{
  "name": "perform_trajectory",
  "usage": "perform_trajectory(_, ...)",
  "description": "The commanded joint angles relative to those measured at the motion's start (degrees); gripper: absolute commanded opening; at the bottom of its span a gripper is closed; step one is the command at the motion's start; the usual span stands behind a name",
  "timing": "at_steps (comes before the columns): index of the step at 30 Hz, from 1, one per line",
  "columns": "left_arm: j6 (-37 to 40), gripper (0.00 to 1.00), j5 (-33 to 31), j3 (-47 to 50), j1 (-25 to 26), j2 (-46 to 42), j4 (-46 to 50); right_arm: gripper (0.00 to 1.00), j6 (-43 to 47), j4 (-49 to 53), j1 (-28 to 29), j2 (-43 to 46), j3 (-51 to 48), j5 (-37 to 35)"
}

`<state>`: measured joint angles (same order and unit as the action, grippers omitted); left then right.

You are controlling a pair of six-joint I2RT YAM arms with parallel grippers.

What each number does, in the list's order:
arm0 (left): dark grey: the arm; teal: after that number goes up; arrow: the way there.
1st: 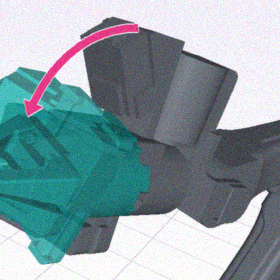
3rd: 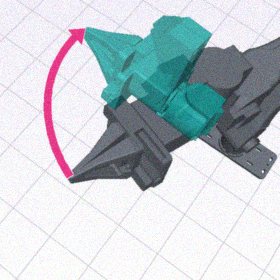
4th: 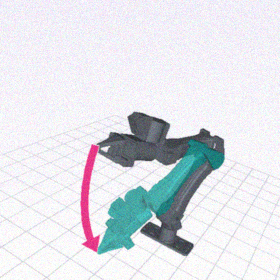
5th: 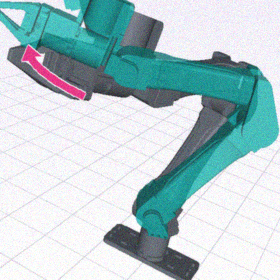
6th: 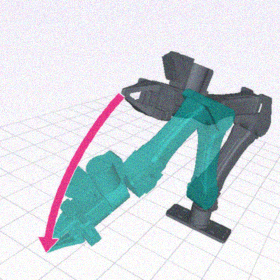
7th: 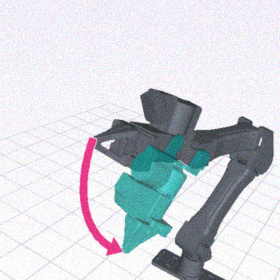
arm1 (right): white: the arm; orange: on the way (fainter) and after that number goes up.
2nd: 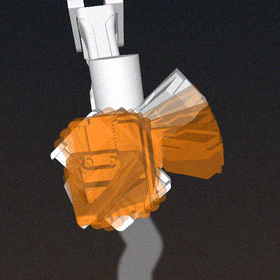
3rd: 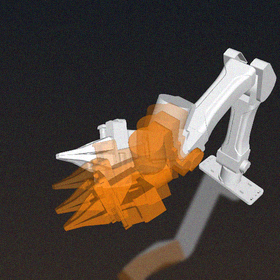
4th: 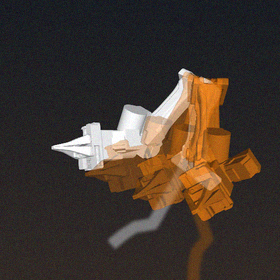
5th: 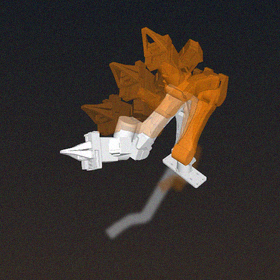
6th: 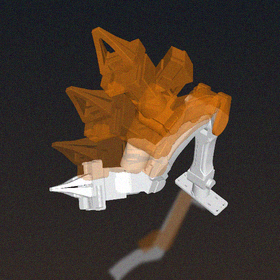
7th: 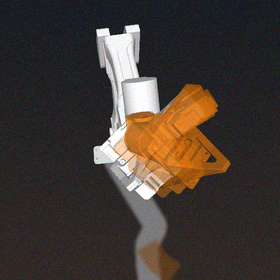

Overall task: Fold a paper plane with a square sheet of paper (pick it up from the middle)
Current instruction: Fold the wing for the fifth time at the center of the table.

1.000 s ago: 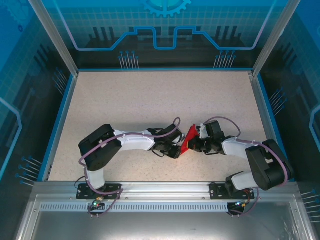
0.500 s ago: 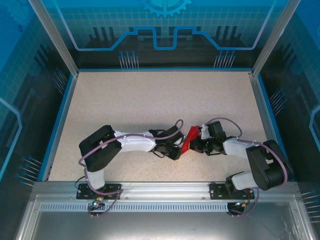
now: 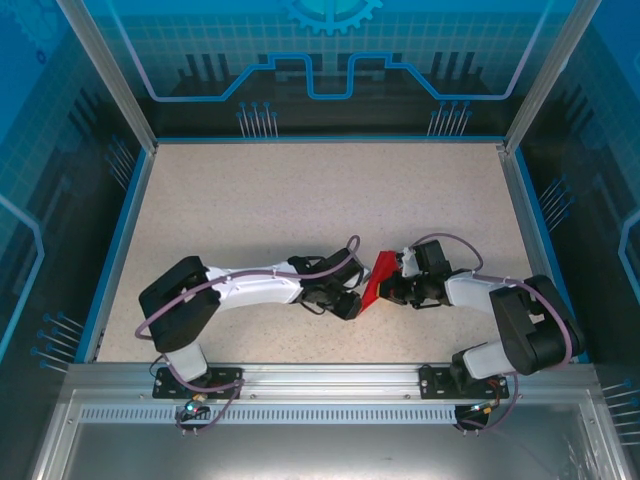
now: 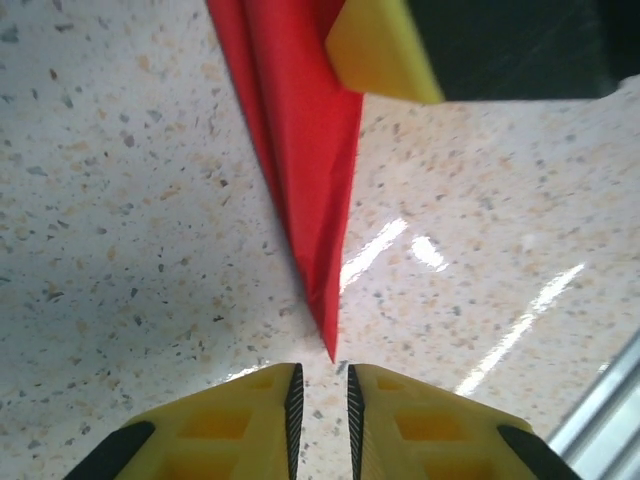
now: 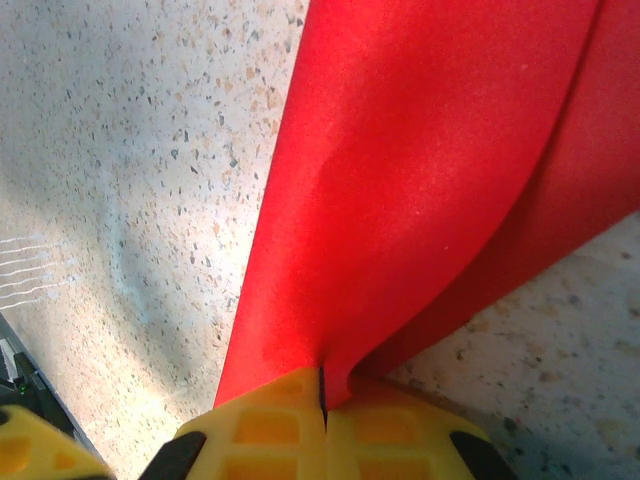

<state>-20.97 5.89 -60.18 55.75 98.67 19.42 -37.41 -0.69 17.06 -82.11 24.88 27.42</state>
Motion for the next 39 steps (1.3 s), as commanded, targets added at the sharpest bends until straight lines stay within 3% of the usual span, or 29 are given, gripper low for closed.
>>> perform_trajectory(1, -2.7, 0.18, 2.7, -0.7, -1.4, -1.5, -1.8, 0.0, 0.9, 3.0, -0.8, -1.3, 0.5, -2.0)
perform_trajectory(7, -4.4, 0.08, 7.1, -2.1, -1.5, 3.2, -6.3, 0.0, 0.9, 3.2, -0.8, -1.4, 0.8, -1.6)
perform_trajectory(15, -3.5, 0.04, 8.6, -0.8, -1.2, 6.1, -7.0, 0.0, 1.0, 3.3, -1.0, -1.4, 1.4, -1.2)
perform_trajectory(39, -1.6, 0.03, 8.2, 1.8, -1.2, 9.7, -6.7, 0.0, 0.8, 5.2, -1.0, 0.5, 3.3, -0.9)
